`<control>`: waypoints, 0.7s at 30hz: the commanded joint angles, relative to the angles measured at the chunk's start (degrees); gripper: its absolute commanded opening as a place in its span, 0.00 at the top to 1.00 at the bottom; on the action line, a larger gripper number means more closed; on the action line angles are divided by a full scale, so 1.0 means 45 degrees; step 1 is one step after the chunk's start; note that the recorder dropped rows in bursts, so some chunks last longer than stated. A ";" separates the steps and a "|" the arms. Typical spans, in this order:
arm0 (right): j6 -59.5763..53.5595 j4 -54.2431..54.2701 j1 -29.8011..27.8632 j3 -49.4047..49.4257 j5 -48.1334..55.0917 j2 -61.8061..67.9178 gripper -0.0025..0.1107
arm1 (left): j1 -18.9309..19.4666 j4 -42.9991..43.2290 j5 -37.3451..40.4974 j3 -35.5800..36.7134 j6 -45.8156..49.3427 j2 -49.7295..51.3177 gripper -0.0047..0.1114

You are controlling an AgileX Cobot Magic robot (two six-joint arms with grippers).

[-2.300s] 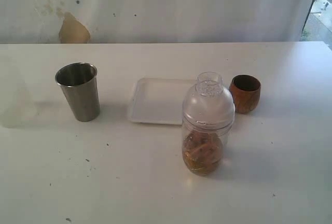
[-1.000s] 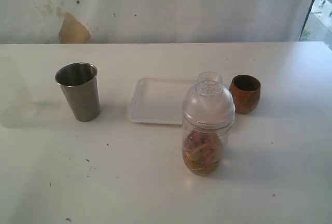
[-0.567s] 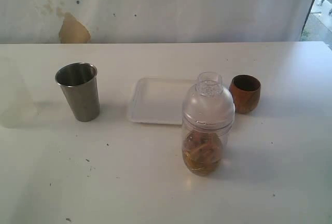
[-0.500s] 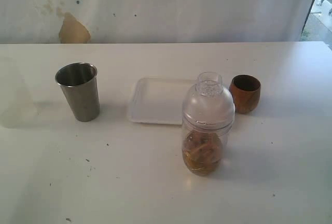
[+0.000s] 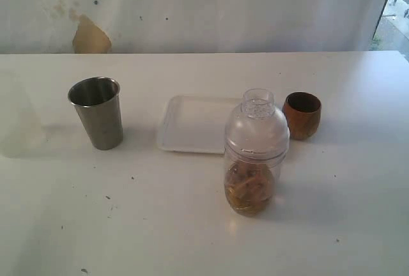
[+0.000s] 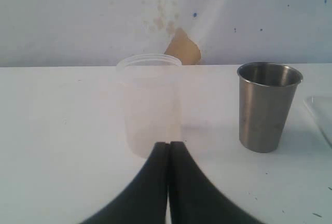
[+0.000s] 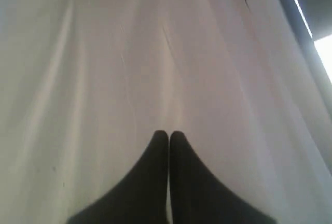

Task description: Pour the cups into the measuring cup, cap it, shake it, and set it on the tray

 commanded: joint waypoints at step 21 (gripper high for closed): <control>-0.6756 0.2882 -0.0061 -1.3975 1.6463 1.3002 0.45 | 0.0058 0.0036 0.0017 0.0074 -0.0007 -0.0072 0.96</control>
